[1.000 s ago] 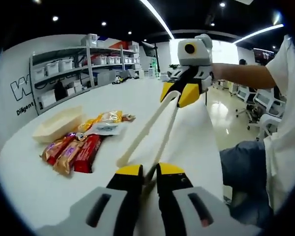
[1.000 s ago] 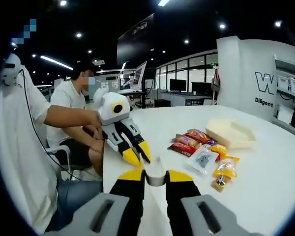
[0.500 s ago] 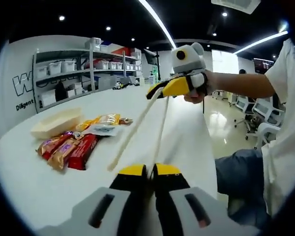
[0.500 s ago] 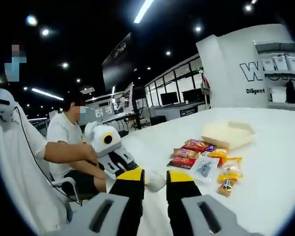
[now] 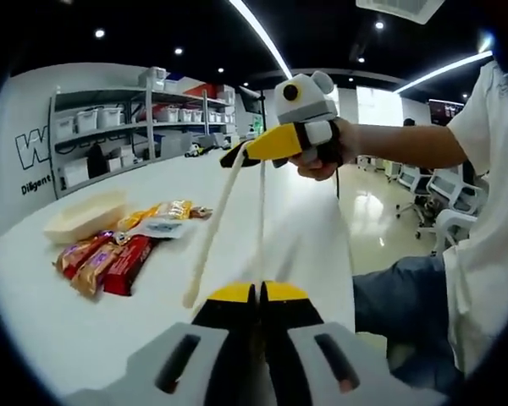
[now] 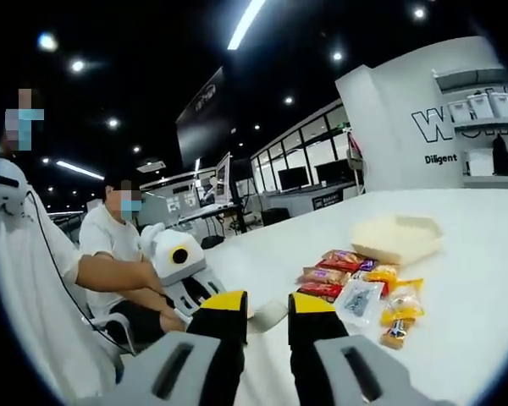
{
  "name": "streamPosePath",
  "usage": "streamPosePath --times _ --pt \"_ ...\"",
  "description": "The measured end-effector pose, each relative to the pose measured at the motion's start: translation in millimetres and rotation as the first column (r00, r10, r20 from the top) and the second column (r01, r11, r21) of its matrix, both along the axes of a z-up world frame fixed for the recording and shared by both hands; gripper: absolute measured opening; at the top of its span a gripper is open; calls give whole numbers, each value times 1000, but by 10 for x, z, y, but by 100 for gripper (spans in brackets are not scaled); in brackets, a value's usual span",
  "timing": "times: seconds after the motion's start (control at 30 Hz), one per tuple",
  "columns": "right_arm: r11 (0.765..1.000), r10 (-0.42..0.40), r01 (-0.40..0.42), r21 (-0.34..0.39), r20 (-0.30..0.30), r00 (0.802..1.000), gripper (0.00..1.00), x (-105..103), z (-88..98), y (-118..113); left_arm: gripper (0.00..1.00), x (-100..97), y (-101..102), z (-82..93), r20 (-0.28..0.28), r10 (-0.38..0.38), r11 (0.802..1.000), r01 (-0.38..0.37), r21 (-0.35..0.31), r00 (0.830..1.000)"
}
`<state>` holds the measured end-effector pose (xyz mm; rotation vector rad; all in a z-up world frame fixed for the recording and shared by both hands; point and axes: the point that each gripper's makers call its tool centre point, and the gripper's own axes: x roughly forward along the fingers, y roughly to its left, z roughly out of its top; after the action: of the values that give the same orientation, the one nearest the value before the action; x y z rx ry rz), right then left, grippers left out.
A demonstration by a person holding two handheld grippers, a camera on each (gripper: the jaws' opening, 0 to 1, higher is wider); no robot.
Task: Place the target food into the container with the food tongs after gripping and lifting it, then release it inside without dropping or visibly crushing the food.
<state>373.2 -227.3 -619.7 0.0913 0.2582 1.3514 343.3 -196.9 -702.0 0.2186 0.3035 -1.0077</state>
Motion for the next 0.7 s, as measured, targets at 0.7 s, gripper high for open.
streamPosePath --times 0.7 --pt "999 41 -41 -19 7 999 12 -138 206 66 2 -132 -147 94 -37 -66 995 63 -83 997"
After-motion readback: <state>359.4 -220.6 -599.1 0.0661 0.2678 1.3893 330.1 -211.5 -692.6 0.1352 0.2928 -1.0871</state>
